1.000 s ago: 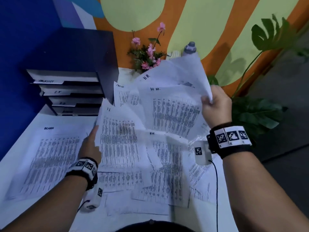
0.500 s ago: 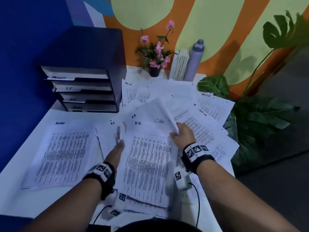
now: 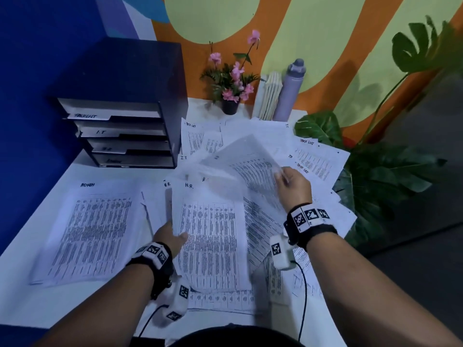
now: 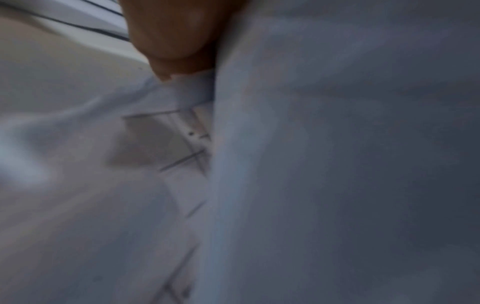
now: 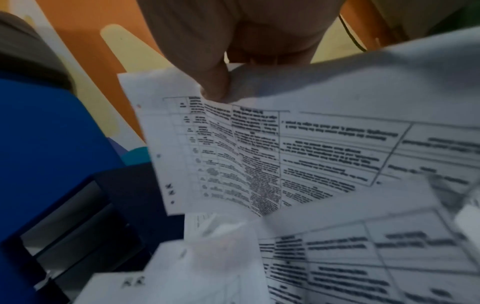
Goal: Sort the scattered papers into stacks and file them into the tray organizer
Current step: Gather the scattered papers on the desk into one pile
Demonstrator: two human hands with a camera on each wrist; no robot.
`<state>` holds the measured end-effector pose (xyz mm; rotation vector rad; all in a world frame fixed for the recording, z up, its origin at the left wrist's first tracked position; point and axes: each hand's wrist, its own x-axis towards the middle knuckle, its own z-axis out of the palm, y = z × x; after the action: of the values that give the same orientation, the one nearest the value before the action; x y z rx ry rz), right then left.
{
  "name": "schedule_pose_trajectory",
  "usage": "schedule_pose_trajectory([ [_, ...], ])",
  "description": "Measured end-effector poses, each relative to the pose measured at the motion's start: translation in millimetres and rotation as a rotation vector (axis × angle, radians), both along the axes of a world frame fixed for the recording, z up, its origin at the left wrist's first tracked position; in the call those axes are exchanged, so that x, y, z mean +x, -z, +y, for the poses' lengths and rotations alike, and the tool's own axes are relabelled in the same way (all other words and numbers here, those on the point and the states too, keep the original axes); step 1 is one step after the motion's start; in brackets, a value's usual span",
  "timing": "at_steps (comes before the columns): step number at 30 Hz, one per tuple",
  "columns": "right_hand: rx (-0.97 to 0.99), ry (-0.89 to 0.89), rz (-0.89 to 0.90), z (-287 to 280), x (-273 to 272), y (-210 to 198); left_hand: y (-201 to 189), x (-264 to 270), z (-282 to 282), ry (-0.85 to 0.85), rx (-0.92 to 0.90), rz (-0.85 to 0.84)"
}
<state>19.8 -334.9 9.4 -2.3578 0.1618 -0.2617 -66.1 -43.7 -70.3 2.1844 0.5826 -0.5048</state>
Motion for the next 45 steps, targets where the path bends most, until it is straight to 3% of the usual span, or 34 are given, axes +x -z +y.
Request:
schedule_pose_trajectory([
  [2,-0.027,0.032,-0.022,-3.9,-4.0,9.4,1.6,-1.6,1.8,0.007,0.015,0.031],
  [7,-0.016,-0.138,-0.579,2.7,-7.7,-11.7,0.3,-4.6,5.8,-0.04,0.043,0.068],
  [10,0.124,-0.194,-0.671,21.6,-3.6,-35.7,-0.9,-3.5,6.4,-0.072,0.007,0.092],
  [12,0.184,-0.144,-0.572,33.1,-1.5,-33.3,1.0,-1.6,6.9,-0.08,-0.015,0.074],
  [16,0.2,0.04,-0.15,35.2,2.0,4.1,4.1,-5.2,9.3,-0.107,-0.076,0.043],
  [19,-0.057,-0.029,0.24,29.0,-1.5,35.8,0.6,-8.4,8.9,-0.163,-0.158,0.057],
  [25,-0.415,-0.137,0.521,26.3,-20.1,78.6,-9.0,-8.1,-2.3,-0.183,-0.218,0.093],
  [29,-0.424,-0.118,0.524,26.7,-24.4,73.8,-2.6,-11.7,0.7,-0.181,-0.198,0.096],
  [33,-0.051,0.09,0.422,30.8,-41.2,70.2,5.6,-11.4,1.5,-0.176,-0.163,0.079],
  [36,0.195,0.145,0.634,45.0,-61.5,69.9,6.4,-12.1,-7.0,-0.168,-0.159,0.033],
  [38,0.06,0.011,0.747,52.4,-67.9,70.5,3.5,-11.2,-10.9,-0.18,-0.125,0.027],
  [41,-0.229,-0.098,0.68,44.1,-70.1,69.9,-1.6,-11.2,-5.8,-0.202,-0.031,0.013],
  [43,-0.335,0.002,0.617,29.1,-66.7,69.9,-4.1,-12.3,0.3,-0.181,0.073,0.008],
  [45,-0.324,0.168,0.668,15.9,-59.6,66.5,-6.0,-13.2,4.7,-0.144,0.189,0.104],
])
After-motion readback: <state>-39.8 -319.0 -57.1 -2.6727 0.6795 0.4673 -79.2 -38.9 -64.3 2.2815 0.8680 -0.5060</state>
